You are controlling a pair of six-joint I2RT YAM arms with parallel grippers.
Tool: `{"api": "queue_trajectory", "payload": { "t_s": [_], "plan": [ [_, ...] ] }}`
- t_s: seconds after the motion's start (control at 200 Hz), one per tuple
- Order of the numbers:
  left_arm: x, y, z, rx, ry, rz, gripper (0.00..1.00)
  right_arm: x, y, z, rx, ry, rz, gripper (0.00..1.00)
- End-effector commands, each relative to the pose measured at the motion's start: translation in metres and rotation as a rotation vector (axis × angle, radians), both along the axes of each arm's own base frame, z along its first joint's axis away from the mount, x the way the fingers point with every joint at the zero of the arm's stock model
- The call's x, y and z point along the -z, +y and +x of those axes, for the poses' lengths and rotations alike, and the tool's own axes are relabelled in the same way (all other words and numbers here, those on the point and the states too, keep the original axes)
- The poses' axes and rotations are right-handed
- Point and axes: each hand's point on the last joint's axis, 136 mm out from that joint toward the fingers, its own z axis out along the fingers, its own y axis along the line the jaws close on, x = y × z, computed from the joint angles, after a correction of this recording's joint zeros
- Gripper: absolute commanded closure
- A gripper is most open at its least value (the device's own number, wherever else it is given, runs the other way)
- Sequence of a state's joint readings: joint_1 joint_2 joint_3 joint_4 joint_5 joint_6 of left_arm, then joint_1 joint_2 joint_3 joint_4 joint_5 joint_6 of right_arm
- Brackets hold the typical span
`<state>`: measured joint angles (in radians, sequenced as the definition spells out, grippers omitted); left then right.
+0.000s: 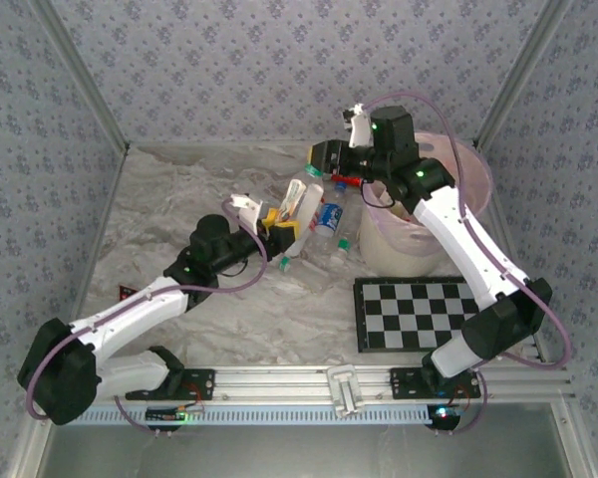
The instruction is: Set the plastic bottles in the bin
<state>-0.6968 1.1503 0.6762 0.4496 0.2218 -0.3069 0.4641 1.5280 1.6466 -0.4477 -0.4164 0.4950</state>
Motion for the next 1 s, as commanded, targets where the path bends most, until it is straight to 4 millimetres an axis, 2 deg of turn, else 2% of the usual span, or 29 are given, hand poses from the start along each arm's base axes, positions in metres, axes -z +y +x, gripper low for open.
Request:
{"api": "queue_trajectory", "payload": {
  "t_s": [0.0,0.045,0.085,0.21,0.28,0.34,0.425,0.465,0.605,0.685,0.77,0.875,0.994],
  "plan": [
    [-0.025,-0.010,-0.004,0.047,-0.066,-0.024,0.70,-0.022,-0.004,0.004,0.002,-0.057,0.015,0.66],
    [-0.026,-0.010,-0.004,0.043,-0.067,-0.024,0.67,-0.025,-0.006,0.004,0.007,-0.066,0.013,0.69],
    [-0.026,-0.009,-0.004,0.041,-0.063,-0.021,0.60,-0.031,-0.008,0.005,0.012,-0.085,0.015,0.73],
    [-0.027,-0.006,-0.005,0.034,-0.053,-0.005,0.29,-0.065,-0.024,0.008,0.045,-0.175,0.001,0.81],
    [-0.028,-0.001,-0.006,0.016,-0.054,0.006,0.14,-0.085,-0.046,0.007,0.103,-0.240,-0.033,0.82],
    [-0.025,0.004,-0.005,-0.010,-0.047,0.024,0.08,-0.102,-0.074,0.004,0.194,-0.311,-0.099,0.84],
    [-0.018,0.009,-0.003,-0.037,-0.033,0.049,0.06,-0.123,-0.124,-0.005,0.389,-0.404,-0.217,0.88],
    [-0.015,0.009,-0.001,-0.042,-0.022,0.061,0.05,-0.122,-0.147,-0.011,0.464,-0.413,-0.291,0.90],
    [0.006,0.005,0.007,-0.050,0.044,0.115,0.05,-0.155,-0.228,-0.043,0.760,-0.552,-0.399,0.92],
    [0.015,0.000,0.010,-0.044,0.075,0.128,0.05,-0.167,-0.263,-0.055,0.894,-0.611,-0.458,0.94],
    [0.017,-0.003,0.013,-0.042,0.092,0.120,0.05,-0.168,-0.283,-0.059,0.961,-0.631,-0.522,0.95],
    [0.017,-0.003,0.015,-0.054,0.097,0.110,0.05,-0.162,-0.294,-0.058,0.994,-0.657,-0.592,0.96],
    [0.020,-0.002,0.015,-0.057,0.105,0.118,0.05,-0.140,-0.300,-0.039,0.968,-0.635,-0.630,0.97]
  ]
}}
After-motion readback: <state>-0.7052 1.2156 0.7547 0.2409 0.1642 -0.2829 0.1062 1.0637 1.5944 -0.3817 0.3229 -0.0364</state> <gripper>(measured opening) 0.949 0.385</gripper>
